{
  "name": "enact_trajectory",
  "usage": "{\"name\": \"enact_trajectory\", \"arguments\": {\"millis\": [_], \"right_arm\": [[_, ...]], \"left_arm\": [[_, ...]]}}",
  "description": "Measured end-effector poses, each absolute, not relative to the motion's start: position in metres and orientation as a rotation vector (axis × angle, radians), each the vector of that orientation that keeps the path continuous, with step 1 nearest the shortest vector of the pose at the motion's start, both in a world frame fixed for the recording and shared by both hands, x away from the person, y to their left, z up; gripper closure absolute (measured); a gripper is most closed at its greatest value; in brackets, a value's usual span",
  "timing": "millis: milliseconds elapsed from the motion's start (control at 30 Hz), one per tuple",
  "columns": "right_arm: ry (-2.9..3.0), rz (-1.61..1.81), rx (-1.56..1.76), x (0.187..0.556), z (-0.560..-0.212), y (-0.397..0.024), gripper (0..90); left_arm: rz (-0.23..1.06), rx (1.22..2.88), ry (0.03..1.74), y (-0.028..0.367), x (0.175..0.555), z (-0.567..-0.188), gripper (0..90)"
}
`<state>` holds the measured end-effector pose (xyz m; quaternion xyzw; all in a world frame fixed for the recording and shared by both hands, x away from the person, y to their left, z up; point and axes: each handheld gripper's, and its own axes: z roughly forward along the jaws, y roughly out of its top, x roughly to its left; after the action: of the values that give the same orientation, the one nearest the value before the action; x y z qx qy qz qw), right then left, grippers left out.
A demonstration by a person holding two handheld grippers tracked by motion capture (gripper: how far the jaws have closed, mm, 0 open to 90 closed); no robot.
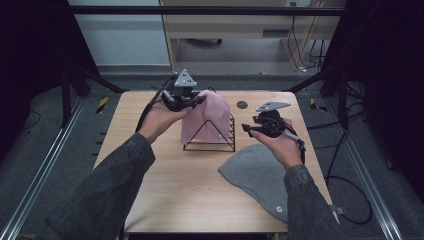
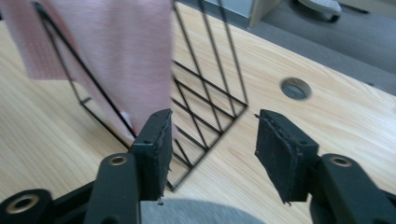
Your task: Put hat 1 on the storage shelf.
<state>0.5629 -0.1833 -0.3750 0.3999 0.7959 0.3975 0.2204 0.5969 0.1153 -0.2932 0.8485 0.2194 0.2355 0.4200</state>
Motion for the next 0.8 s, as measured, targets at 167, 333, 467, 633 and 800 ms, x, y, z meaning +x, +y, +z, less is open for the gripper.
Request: {"name": "enact_trajectory", "arguments": {"millis": [167, 333, 467, 633, 800], "right_arm": [[2.191, 1.070, 1.167, 0.560, -0.383, -0.202, 42.6], [2.189, 1.029, 1.236, 0.558, -0.399, -0.219, 42.3], [2.173, 1.001, 1.284, 0.558, -0.410, -0.232, 42.0], [2.161, 0.984, 1.332, 0.558, -0.420, -0.244, 42.4], [2.161, 0.957, 1.384, 0.554, -0.434, -0.259, 43.0]], "left_arm": [[0.563, 2.157, 0.551, 0.115, 0.597, -0.306, 77.0], [0.528, 2.180, 0.558, 0.115, 0.597, -0.316, 76.5], [0.518, 2.184, 0.558, 0.115, 0.595, -0.320, 76.0], [0.509, 2.182, 0.561, 0.117, 0.595, -0.322, 75.0], [0.491, 2.161, 0.567, 0.119, 0.589, -0.319, 68.1]]}}
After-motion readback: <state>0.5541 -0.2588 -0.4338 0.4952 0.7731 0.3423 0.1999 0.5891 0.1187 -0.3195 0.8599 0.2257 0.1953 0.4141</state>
